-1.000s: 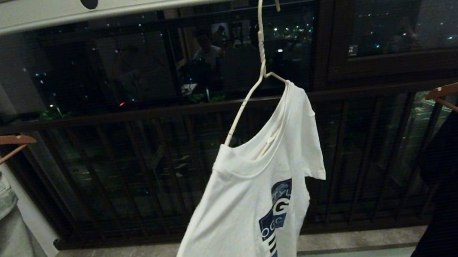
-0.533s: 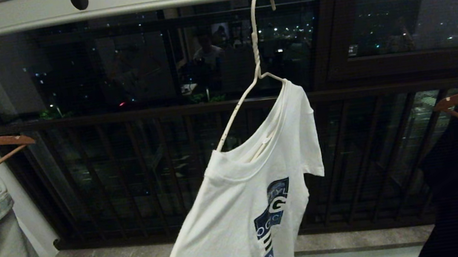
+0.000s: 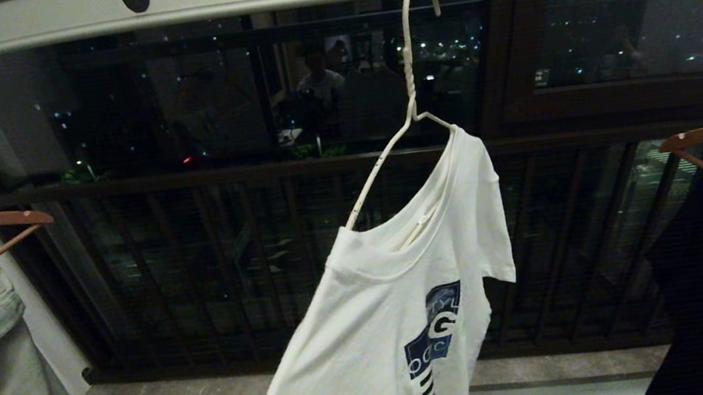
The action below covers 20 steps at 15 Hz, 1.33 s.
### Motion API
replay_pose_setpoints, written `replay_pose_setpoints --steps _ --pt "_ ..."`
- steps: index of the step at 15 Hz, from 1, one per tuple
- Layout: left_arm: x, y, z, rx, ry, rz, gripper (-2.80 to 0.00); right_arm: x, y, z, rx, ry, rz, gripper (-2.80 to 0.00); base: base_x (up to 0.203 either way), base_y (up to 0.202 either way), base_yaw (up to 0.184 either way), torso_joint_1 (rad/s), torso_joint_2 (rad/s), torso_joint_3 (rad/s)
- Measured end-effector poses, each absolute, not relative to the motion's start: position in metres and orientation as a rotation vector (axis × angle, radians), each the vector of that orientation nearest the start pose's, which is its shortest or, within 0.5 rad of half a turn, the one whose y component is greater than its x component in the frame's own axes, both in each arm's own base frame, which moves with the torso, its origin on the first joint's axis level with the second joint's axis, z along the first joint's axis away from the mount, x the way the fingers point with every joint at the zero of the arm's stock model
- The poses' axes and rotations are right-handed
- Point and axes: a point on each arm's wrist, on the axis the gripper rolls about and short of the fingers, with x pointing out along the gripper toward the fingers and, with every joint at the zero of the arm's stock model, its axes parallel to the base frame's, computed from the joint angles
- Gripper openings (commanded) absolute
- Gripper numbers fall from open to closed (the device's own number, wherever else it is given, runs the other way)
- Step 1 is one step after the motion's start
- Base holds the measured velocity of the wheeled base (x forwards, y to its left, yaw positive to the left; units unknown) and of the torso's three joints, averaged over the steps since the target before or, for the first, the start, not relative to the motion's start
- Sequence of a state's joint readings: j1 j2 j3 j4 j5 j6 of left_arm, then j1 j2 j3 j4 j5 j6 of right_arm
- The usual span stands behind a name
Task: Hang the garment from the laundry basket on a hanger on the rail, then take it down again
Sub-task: Take the clothes off the clothes rack
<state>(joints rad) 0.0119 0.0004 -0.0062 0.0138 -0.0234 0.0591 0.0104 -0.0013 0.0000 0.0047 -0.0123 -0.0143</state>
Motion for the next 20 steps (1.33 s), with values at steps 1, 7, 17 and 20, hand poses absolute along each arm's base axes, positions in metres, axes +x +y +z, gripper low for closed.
replay_pose_setpoints --steps 1,7,17,20 --pt "-0.023 -0.001 0.076 0.059 0.008 -0.012 -2.8 -0.023 -0.001 0.075 -0.014 0.003 -0.002 -2.8 0.0 0.0 0.0 0.0 0.0 0.0" --pt "-0.023 -0.001 0.076 0.068 0.008 -0.013 -2.8 -0.023 -0.001 0.075 -0.014 0.003 -0.002 -2.8 0.0 0.0 0.0 0.0 0.0 0.0" --pt "-0.03 -0.004 0.126 0.157 -0.096 -0.137 -2.8 -0.023 -0.001 0.075 -0.014 0.003 -0.001 -2.8 0.0 0.0 0.0 0.0 0.0 0.0" --pt "-0.015 -0.007 0.183 0.145 -0.076 -0.301 -2.8 -0.023 -0.001 0.075 -0.014 0.003 -0.002 -2.8 0.0 0.0 0.0 0.0 0.0 0.0"
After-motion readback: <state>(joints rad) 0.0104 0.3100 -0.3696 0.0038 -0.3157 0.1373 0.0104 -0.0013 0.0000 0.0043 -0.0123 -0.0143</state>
